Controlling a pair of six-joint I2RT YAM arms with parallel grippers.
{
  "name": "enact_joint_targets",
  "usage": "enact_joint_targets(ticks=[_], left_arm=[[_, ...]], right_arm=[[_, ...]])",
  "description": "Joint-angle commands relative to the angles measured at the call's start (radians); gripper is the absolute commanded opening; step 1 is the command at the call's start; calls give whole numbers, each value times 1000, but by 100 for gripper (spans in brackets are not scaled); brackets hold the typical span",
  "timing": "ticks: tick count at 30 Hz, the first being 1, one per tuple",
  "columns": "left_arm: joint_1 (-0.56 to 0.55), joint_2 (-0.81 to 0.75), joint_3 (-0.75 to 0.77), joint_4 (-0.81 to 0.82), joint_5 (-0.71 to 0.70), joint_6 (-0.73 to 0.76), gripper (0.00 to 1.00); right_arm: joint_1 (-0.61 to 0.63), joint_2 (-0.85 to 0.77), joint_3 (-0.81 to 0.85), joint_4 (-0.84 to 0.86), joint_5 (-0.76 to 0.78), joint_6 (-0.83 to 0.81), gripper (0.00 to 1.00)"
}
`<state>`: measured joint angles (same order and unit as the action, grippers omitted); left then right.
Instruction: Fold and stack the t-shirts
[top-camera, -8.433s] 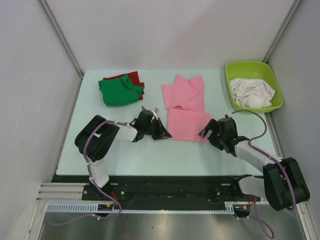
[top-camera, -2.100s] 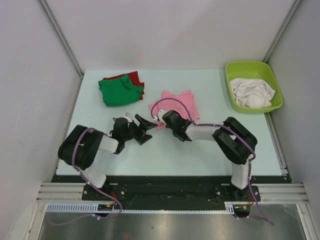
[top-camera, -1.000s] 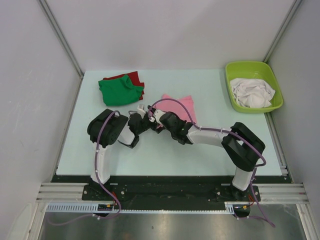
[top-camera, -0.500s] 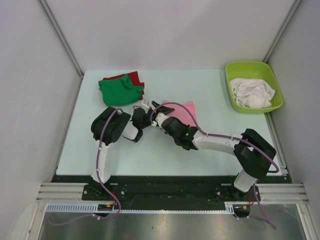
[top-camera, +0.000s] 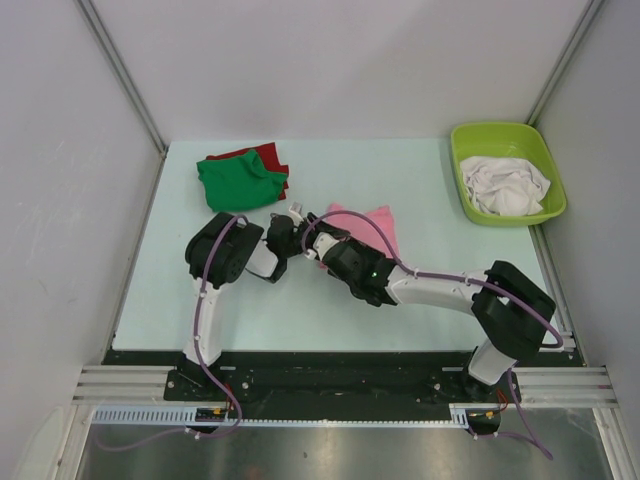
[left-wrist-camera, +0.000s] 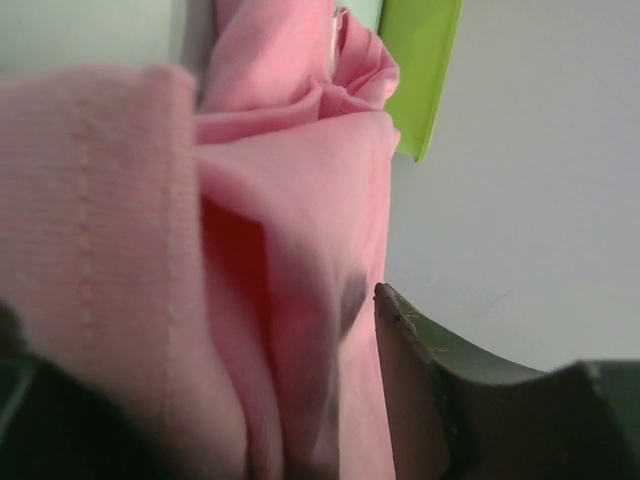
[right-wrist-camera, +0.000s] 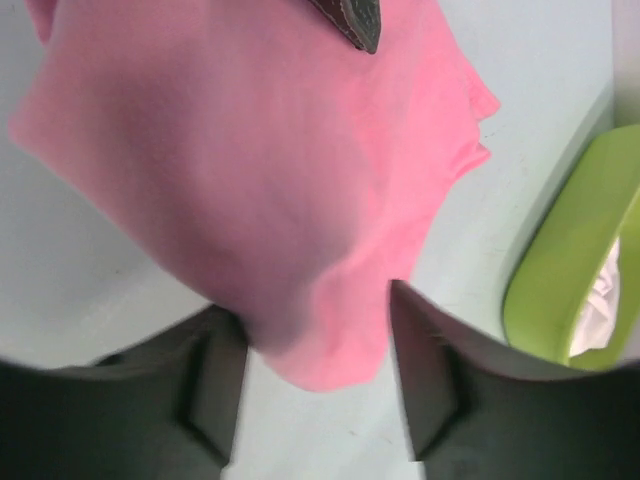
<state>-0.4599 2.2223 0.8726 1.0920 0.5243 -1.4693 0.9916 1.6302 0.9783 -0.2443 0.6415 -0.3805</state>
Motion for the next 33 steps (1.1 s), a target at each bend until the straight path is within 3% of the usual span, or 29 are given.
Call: enact_joint_targets(ticks=[1, 2, 7, 10, 11, 18, 25, 33], left_arm=[[4, -10, 29, -60, 46, 29, 50], [4, -25, 32, -81, 52, 43, 48], [15, -82, 69, -176, 68, 92, 37], [33, -134, 121, -315, 66, 167, 5], [38, -145, 141, -407, 69, 222, 0], [84, -222, 431, -840, 40, 458, 0], [125, -188, 770, -1226, 6, 665, 0], [210, -113, 975, -1336, 20, 747, 0]], right_arm=[[13, -49, 3, -18, 35, 43, 74], [13, -56, 5, -15, 35, 48, 99], [19, -136, 7, -36, 101, 93, 100], [18, -197, 11, -59, 176, 164, 100], [19, -249, 14, -90, 191, 189, 100], [19, -492, 26, -144, 152, 376, 100], [27, -538, 25, -141, 53, 492, 100], [127, -460, -21, -121, 83, 528, 100]])
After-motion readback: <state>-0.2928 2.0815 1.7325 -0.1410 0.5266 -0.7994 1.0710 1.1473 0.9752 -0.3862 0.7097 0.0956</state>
